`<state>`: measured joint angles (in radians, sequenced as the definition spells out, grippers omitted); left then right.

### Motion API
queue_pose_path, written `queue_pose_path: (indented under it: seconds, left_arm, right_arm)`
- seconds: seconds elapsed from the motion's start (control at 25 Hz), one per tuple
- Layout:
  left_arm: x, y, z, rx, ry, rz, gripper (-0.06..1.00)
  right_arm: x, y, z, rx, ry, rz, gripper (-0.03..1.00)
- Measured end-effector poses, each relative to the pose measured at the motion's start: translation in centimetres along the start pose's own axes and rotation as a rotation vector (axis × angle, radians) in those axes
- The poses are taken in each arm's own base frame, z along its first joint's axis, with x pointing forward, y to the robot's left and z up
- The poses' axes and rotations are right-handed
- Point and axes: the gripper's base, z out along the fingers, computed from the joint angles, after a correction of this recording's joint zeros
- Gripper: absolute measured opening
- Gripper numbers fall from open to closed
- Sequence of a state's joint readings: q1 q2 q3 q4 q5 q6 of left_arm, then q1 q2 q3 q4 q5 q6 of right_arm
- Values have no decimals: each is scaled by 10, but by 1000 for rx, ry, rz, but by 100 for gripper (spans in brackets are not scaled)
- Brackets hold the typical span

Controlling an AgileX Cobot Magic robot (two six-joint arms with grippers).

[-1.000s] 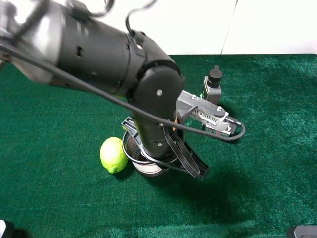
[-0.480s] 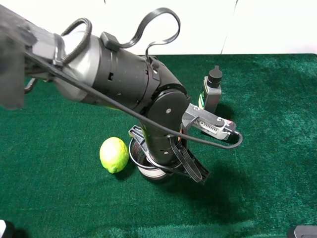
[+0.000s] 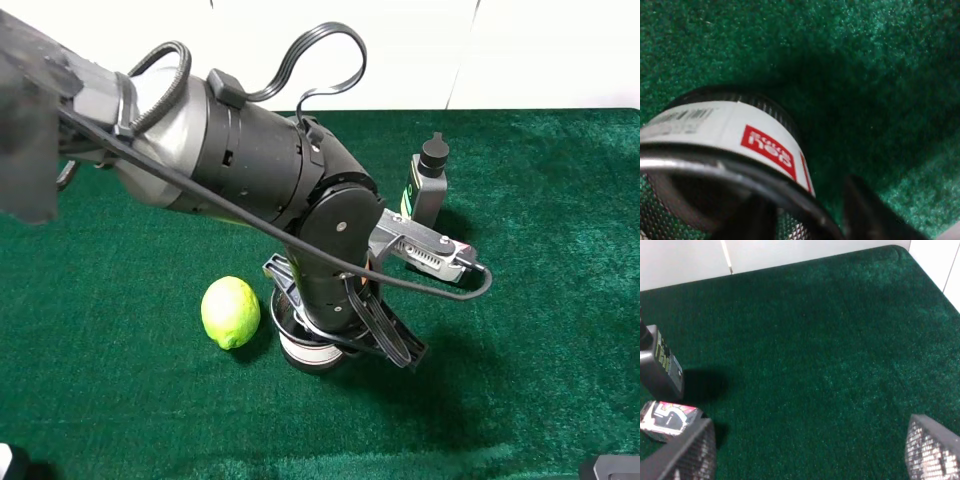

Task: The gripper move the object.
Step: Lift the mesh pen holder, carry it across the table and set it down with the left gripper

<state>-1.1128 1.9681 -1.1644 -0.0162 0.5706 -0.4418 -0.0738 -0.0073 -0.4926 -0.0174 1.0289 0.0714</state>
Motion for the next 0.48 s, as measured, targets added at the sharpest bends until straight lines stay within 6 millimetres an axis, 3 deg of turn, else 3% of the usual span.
queue_pose_path:
  seconds: [0.08, 0.2, 0.48]
  left_arm:
    - [0, 0, 0, 1, 1, -2, 52]
    - [0, 0, 0, 2, 0, -2, 67]
    - [-5, -4, -6, 13, -3, -10, 73]
  right_arm:
    - [0, 0, 0, 0, 0, 0, 57]
    - [0, 0, 0, 0, 0, 0, 57]
    - [0, 0, 0, 0, 0, 0, 57]
